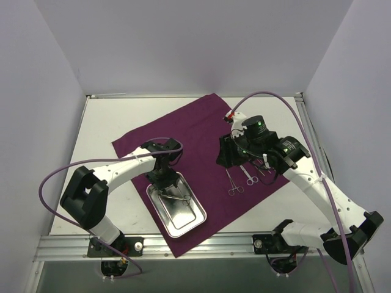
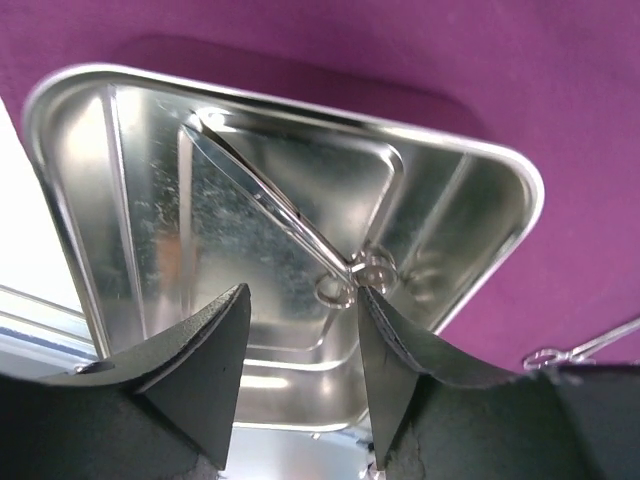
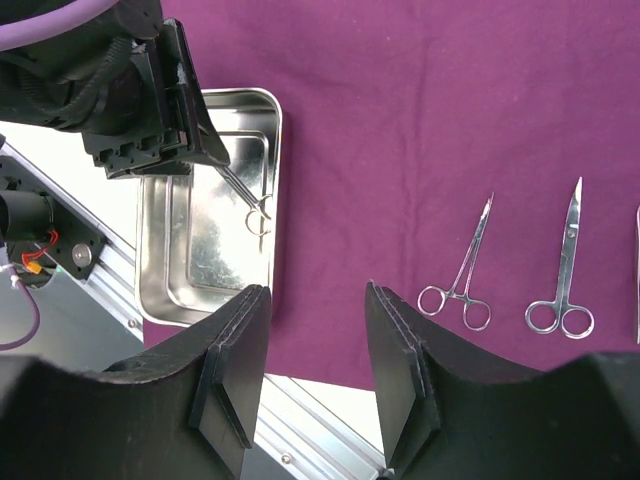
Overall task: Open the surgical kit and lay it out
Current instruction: Pick up the medical item from the container.
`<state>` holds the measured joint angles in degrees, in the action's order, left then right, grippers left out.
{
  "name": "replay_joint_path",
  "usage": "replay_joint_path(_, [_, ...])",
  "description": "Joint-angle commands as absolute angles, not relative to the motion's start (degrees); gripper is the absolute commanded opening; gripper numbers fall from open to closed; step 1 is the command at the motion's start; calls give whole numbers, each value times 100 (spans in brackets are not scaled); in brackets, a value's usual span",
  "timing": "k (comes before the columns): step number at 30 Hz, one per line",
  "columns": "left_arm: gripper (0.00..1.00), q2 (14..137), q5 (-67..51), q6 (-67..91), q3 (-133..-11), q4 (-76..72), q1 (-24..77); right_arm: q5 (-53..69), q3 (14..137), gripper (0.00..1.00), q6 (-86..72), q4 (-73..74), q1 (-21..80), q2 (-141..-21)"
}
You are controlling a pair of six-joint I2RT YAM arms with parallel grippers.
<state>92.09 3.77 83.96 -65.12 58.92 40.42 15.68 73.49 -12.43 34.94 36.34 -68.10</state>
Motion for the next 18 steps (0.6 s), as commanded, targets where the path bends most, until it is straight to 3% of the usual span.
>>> replay_joint_path(1, [56, 9290, 782, 8868, -6636, 6118, 4034, 1494, 7312, 43, -1266, 3612, 3586, -6671])
replay_joint_path(18, [55, 9535, 1529, 9686, -5888, 5616, 4096, 1705, 7400, 40, -1090, 3937, 3577, -6531])
